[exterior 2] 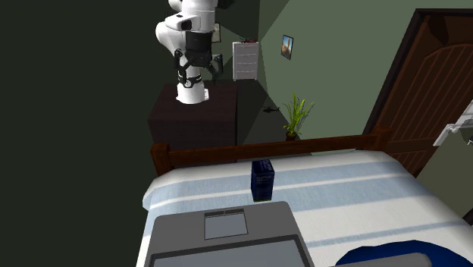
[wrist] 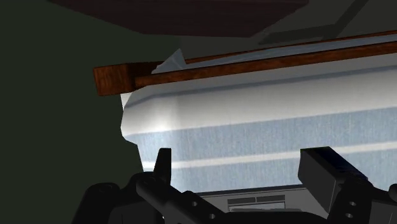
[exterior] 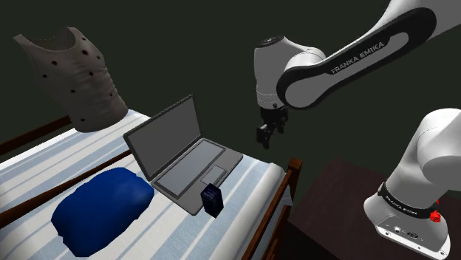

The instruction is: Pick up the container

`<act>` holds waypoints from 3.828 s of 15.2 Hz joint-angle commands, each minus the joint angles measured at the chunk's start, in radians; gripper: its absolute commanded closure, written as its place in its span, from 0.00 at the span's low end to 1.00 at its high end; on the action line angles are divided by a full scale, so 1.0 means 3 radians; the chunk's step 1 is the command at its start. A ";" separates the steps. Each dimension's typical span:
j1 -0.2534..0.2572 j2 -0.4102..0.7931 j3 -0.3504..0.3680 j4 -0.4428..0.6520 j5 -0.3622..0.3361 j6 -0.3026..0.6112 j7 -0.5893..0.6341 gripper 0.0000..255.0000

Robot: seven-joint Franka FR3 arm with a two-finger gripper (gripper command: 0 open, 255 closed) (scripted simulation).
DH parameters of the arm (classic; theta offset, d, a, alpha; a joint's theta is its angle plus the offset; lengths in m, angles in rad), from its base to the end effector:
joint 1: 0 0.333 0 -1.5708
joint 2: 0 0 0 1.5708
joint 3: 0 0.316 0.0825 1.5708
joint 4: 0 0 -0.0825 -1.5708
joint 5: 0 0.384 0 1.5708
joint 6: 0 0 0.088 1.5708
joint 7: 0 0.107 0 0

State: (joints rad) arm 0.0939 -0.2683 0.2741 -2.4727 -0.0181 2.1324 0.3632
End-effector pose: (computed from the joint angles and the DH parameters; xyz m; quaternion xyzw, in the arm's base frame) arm 0.4060 0.1551 0.3814 0.9982 0.0014 -0.0230 0.0550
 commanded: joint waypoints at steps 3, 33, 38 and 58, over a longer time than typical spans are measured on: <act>0.0040 0.0488 0.0149 0.0142 -0.0086 0.0355 0.0264 0.00; 0.0815 0.3328 -0.0020 0.2079 -0.1114 0.1246 0.1467 0.00; 0.0816 0.3324 -0.0019 0.2075 -0.1113 0.1247 0.1468 1.00; 0.0683 0.2797 0.0160 0.1964 -0.0915 0.0836 0.1333 1.00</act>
State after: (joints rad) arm 0.3027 0.5818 0.3189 -1.8805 -0.2967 2.3904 0.7672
